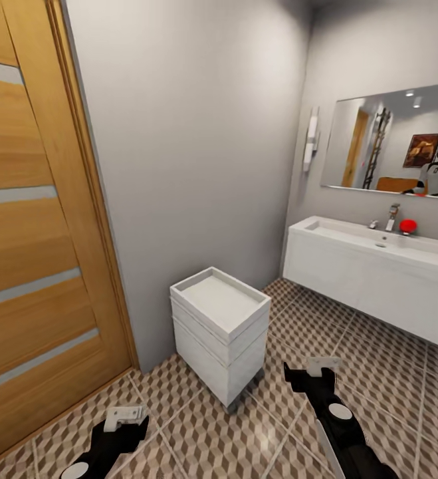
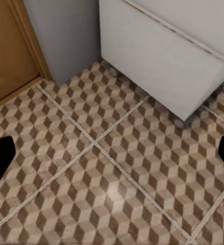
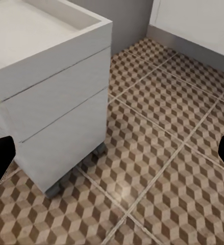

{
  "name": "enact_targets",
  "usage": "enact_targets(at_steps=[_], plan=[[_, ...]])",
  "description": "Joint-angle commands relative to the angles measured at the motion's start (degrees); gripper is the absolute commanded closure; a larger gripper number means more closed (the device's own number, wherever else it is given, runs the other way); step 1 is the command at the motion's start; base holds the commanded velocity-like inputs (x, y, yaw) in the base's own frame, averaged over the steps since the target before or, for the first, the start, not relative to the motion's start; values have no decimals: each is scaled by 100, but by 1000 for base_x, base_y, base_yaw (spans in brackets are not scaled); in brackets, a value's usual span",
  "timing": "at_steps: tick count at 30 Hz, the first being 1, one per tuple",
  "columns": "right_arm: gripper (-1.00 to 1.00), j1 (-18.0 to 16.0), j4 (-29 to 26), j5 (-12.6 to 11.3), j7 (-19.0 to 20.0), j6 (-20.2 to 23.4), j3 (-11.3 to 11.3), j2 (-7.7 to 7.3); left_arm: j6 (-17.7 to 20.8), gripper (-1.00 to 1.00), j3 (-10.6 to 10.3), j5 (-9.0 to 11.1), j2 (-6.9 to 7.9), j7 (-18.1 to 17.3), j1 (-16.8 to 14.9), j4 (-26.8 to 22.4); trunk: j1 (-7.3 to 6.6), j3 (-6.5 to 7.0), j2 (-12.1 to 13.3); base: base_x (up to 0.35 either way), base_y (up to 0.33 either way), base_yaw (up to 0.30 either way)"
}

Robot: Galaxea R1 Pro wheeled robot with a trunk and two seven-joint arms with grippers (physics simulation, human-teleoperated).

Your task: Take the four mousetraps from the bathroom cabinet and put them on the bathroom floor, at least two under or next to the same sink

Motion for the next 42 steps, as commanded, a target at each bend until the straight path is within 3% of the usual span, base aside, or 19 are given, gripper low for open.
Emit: enact_targets(at_steps=[1, 29, 42], plan=[[-100, -3, -9, 1, -32, 36, 10, -2, 31, -100, 4, 2, -2, -3, -3, -7, 0, -6, -4, 0, 0, 259], [-100, -3, -9, -2, -32, 34, 10, 6, 36, -100, 4, 3, -2, -1, -3, 7, 0, -6, -4, -179, 137, 259], [-100, -3, -9, -2, -32, 34, 10, 7, 31, -100, 4, 3, -2, -1, -3, 13, 0, -6, -4, -28, 22, 259]])
